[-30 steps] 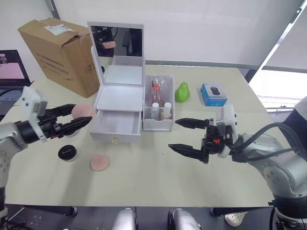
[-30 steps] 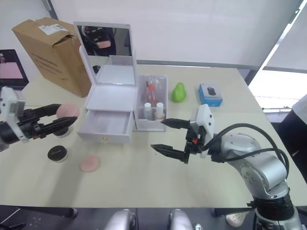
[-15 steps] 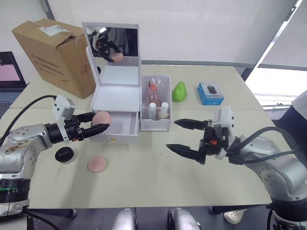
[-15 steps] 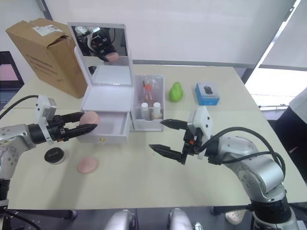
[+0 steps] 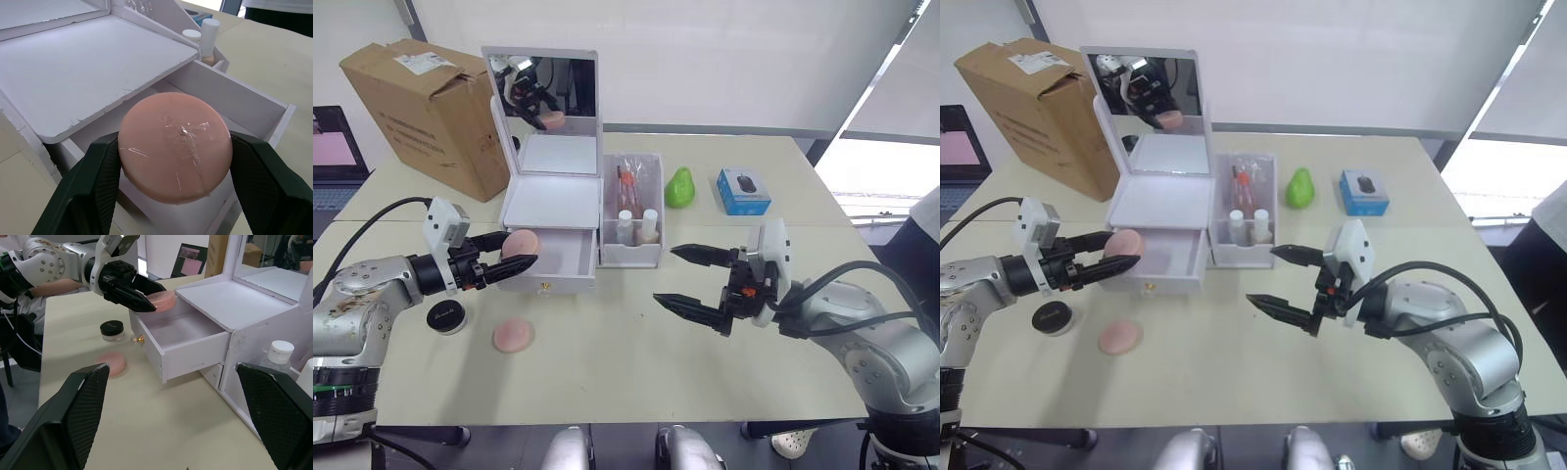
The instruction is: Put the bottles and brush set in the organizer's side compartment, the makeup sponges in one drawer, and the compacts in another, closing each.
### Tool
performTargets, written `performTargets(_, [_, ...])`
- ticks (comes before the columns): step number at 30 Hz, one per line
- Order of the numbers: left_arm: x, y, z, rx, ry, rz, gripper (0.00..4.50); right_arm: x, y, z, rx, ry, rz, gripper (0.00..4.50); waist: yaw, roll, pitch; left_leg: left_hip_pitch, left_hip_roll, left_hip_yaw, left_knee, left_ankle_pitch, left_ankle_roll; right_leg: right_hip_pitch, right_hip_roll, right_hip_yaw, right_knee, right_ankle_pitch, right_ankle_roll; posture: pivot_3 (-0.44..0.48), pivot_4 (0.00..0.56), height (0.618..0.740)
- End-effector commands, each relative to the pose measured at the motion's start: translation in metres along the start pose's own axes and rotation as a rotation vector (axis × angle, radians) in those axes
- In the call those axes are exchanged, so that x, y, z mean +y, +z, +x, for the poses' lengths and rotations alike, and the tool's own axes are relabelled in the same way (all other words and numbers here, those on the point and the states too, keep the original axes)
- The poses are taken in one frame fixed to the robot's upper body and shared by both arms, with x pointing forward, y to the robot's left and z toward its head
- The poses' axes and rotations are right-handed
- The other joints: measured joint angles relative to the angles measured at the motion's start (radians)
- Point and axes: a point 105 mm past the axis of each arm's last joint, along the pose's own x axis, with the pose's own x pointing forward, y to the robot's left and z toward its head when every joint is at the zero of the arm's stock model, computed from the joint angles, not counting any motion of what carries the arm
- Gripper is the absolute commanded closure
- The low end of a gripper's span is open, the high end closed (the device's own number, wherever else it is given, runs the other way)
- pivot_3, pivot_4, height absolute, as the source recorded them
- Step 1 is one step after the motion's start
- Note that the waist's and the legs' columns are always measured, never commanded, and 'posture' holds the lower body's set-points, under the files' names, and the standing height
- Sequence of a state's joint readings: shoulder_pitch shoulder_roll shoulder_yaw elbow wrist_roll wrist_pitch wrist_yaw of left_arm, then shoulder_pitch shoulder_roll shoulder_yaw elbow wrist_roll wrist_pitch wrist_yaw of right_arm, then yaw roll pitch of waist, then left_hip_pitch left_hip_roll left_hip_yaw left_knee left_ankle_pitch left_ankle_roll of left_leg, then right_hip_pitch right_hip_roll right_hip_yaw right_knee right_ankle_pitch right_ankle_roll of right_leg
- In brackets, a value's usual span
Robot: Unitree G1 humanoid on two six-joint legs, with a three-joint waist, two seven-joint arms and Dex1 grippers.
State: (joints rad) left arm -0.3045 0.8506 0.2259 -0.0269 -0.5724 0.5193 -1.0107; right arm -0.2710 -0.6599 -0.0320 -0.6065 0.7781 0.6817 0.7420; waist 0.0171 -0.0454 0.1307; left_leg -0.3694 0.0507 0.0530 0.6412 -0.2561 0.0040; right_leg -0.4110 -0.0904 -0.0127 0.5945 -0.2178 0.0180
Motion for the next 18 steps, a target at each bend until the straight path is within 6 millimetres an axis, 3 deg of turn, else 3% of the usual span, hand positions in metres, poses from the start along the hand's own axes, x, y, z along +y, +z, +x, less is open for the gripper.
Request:
performTargets(1, [0.002,0.005,-0.003,-0.011,0.02,0.03,0.62,0.003,0.013,-0.002,-0.04,0.0,-0.055,0.0,0.0,0.0,0.0,0.0,0.0,0.0,0.0,0.0,0.0,0.0,0.0,0.0,0.0,0.0,0.0,0.0,0.15,0.74])
performTargets(3, [0.003,0.006,-0.003,-0.012,0.032,0.032,0.03,0.003,0.013,-0.001,-0.043,-0.001,-0.055,0.0,0.0,0.0,0.0,0.0,0.0,0.0,0.0,0.0,0.0,0.0,0.0,0.0,0.0,0.0,0.0,0.0,0.15,0.74])
performTargets(12, [0.01,0.017,-0.011,-0.04,0.059,0.029,0.03,0.002,0.013,-0.002,-0.047,-0.006,-0.058,0.0,-0.001,0.0,0.0,0.0,0.0,0.0,0.0,0.0,0.0,0.0,0.0,0.0,0.0,0.0,0.0,0.0,0.15,0.74])
performTargets(15, [0.019,0.023,-0.025,-0.075,0.106,0.02,0.03,-0.001,0.014,-0.005,-0.048,-0.026,-0.064,0.0,-0.002,0.0,0.0,0.0,0.0,0.0,0.0,0.0,0.0,0.0,0.0,0.0,0.0,0.0,0.0,0.0,0.15,0.74])
performTargets(18, [0.032,0.027,-0.051,-0.086,0.19,0.019,0.03,-0.012,0.014,-0.017,-0.037,-0.097,-0.08,0.0,-0.004,0.0,0.0,0.0,0.0,0.0,0.0,0.0,0.0,0.0,0.0,0.0,0.0,0.0,0.0,0.0,0.15,0.74])
